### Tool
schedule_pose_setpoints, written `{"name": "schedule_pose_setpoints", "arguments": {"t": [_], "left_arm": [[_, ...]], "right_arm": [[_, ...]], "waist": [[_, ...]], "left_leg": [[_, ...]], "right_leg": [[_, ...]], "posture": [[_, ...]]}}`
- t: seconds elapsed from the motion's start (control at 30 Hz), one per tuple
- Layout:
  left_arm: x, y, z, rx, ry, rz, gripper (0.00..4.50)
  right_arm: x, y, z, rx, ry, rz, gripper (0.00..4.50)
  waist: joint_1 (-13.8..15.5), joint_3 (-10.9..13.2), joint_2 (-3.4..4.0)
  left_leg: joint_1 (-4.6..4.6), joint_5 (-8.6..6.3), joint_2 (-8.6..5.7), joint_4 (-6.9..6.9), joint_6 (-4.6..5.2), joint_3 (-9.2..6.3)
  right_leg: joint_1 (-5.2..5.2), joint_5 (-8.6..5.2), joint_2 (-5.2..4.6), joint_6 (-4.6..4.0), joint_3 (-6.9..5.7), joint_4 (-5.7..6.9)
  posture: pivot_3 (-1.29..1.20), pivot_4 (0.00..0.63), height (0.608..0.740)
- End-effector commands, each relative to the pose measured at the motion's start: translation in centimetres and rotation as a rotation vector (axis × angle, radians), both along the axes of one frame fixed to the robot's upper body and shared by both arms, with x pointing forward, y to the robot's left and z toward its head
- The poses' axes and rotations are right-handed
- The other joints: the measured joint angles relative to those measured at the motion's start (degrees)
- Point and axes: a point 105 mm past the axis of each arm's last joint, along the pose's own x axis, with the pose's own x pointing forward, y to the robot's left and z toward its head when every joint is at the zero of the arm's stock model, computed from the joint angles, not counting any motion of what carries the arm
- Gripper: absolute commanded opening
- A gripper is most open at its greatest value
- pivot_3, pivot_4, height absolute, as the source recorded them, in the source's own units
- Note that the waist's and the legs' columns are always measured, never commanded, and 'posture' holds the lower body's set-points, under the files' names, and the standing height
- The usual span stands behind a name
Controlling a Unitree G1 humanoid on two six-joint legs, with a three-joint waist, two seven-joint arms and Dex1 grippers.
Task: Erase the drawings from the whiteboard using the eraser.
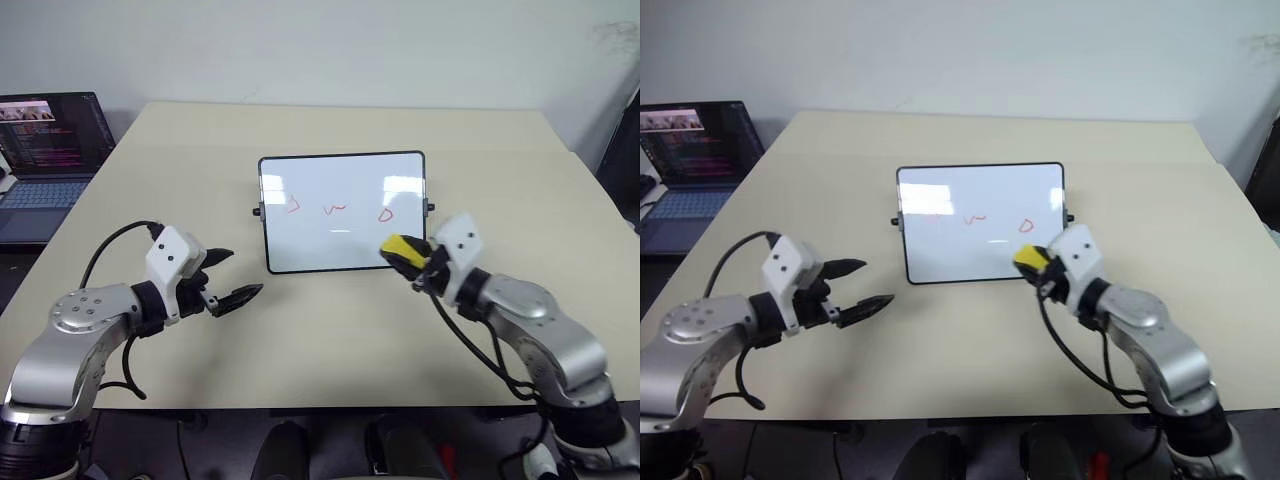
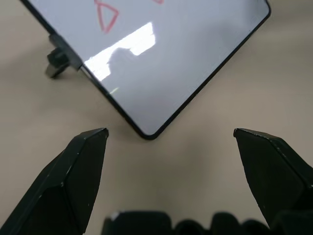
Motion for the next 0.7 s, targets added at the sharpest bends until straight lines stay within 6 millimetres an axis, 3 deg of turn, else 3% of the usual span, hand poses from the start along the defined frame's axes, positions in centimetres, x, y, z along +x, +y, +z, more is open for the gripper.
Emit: {"name": "schedule_pose_setpoints", "arguments": {"t": [0.03,0.23,0.43,0.6,0.7], "left_arm": [[-0.2,0.9,1.3,0.053,-0.059,0.046,4.50],[0.3,2.2,2.2,0.053,-0.110,0.136,4.50],[2.0,4.3,4.2,0.017,-0.194,0.256,4.50],[2.7,3.5,5.2,-0.061,-0.211,0.227,4.50],[2.7,2.8,4.5,-0.076,-0.160,0.181,4.50]], "right_arm": [[0.7,3.6,1.5,0.001,-0.067,0.100,1.32],[2.5,7.5,3.2,-0.030,-0.130,0.156,1.32],[4.3,9.5,4.7,-0.061,-0.200,0.150,1.32],[4.5,10.1,5.0,-0.076,-0.228,0.170,1.32],[4.4,10.5,5.3,-0.075,-0.237,0.186,1.32]], "waist": [[-0.1,0.0,0.01],[0.1,0.0,0.00],[0.1,0.0,0.00],[0.1,0.0,-0.01],[0.0,0.0,-0.02]], "left_leg": [[0.00,0.00,0.01,0.01,0.00,0.01],[-0.03,0.00,-0.03,0.02,0.00,0.00],[-0.03,0.00,-0.05,0.03,0.00,-0.03],[-0.07,-0.01,-0.17,0.02,-0.01,0.01],[-0.09,-0.01,-0.17,0.02,-0.01,-0.02]], "right_leg": [[0.00,0.01,0.00,-0.01,0.01,0.01],[-0.03,0.14,-0.08,-0.24,-0.03,0.02],[-0.04,0.16,-0.12,-0.27,-0.07,0.04],[-0.04,0.17,-0.31,-0.26,-0.10,0.04],[-0.04,0.17,-0.32,-0.26,-0.14,0.05]], "posture": [[0.00,0.150,0.740],[0.00,0.150,0.740],[0.00,0.150,0.740],[0.00,0.150,0.740],[0.00,0.150,0.740]]}}
